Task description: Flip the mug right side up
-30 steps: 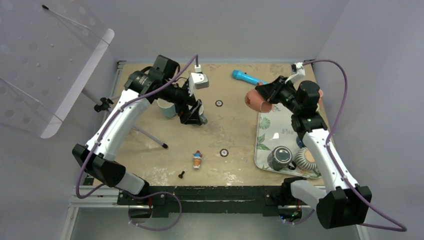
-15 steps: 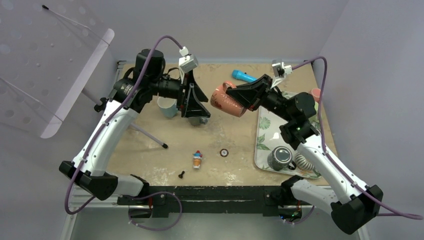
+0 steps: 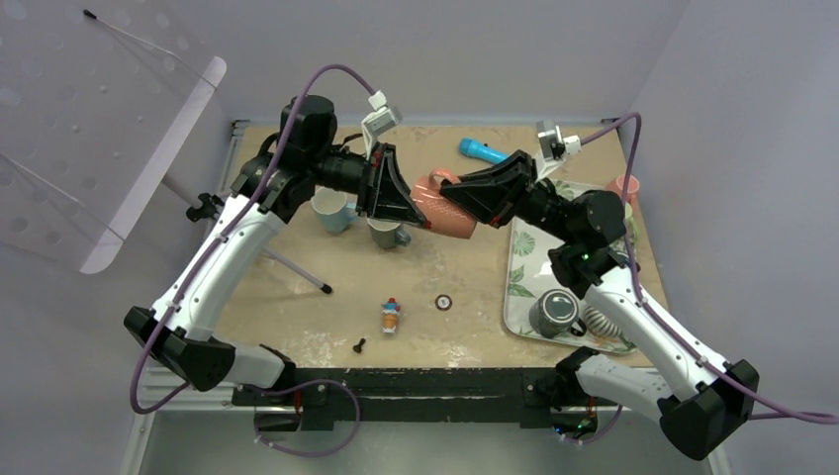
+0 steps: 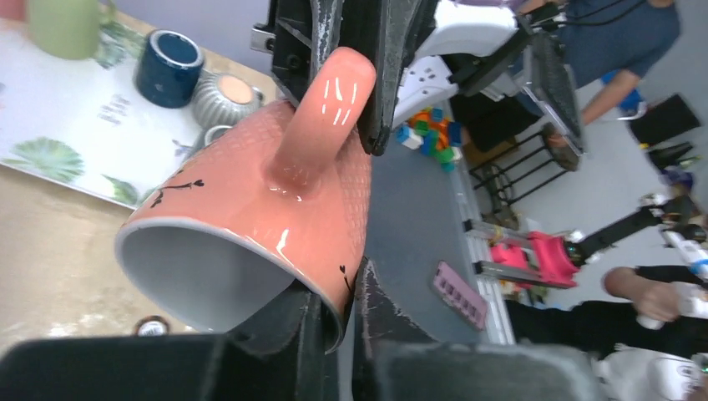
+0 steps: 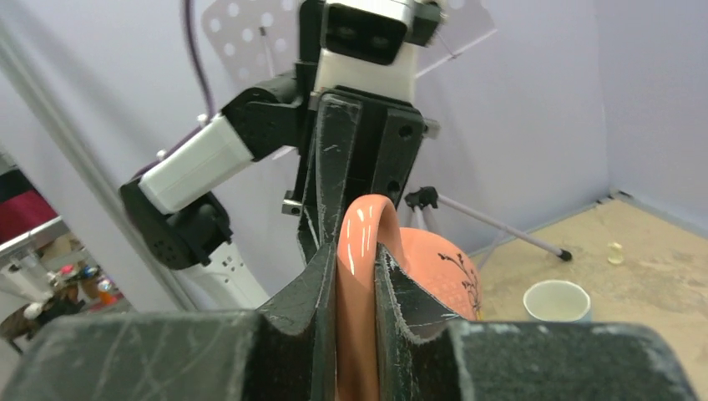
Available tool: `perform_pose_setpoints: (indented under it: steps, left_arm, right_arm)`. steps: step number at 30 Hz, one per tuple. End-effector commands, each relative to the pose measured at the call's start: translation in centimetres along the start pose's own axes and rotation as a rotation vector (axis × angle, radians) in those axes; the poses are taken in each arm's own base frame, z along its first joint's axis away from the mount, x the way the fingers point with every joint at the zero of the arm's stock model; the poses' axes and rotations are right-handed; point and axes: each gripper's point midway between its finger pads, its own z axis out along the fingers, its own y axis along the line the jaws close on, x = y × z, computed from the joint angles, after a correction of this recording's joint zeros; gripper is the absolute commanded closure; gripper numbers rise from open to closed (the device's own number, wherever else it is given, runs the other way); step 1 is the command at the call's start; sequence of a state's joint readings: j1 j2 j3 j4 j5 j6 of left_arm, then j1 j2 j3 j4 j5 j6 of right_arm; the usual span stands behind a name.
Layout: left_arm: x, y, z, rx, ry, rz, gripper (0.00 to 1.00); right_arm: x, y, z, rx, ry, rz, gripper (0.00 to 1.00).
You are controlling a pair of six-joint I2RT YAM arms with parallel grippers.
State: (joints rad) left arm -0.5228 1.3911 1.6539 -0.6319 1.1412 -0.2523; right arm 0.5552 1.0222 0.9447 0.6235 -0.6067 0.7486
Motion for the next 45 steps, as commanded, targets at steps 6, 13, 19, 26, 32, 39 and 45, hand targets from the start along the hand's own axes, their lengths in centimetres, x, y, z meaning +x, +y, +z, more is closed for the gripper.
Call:
perform_pose_setpoints:
  steps: [6, 13, 19, 26, 32, 39, 45]
  left_arm:
    - [2.4, 3.2, -1.9, -0.271, 0.091, 0.214, 1.0]
    - [11.5, 14.0, -11.2, -0.839, 0.606, 0.348, 1.0]
    - [19.7, 19.4, -14.7, -0.913, 0.847, 0.243, 1.0]
    - [22.5, 23.1, -16.5, -0.978, 0.861, 0.209, 1.0]
    - [24.7, 25.8, -16.2, -0.964, 0.897, 0.21, 1.0]
    - [24.9, 25.4, -16.5, -0.947, 0.881, 0.202, 0.68]
    - [23.1, 23.0, -16.0, -0.907, 0.827, 0.204, 0.43]
  right_arm:
    - [-0.8, -5.9, 0.7, 0.301, 0.013, -0.05, 0.45]
    - [-1.1, -13.9, -5.9, 0.87, -0.007, -0.085, 0.14]
    - [-0.6, -20.6, -17.3, 1.466, -0.009, 0.049, 0.16]
    - [1.1, -24.6, -28.1, 1.765, -0.009, 0.141, 0.19]
    - [-3.6, -27.9, -36.6, 1.951, -0.203, 0.182, 0.22]
    - [-4.7, -30.0, -44.3, 2.18, -0.241, 0.249, 0.21]
    - [-4.5, -29.1, -50.0, 2.262, -0.393, 0.329, 0.25]
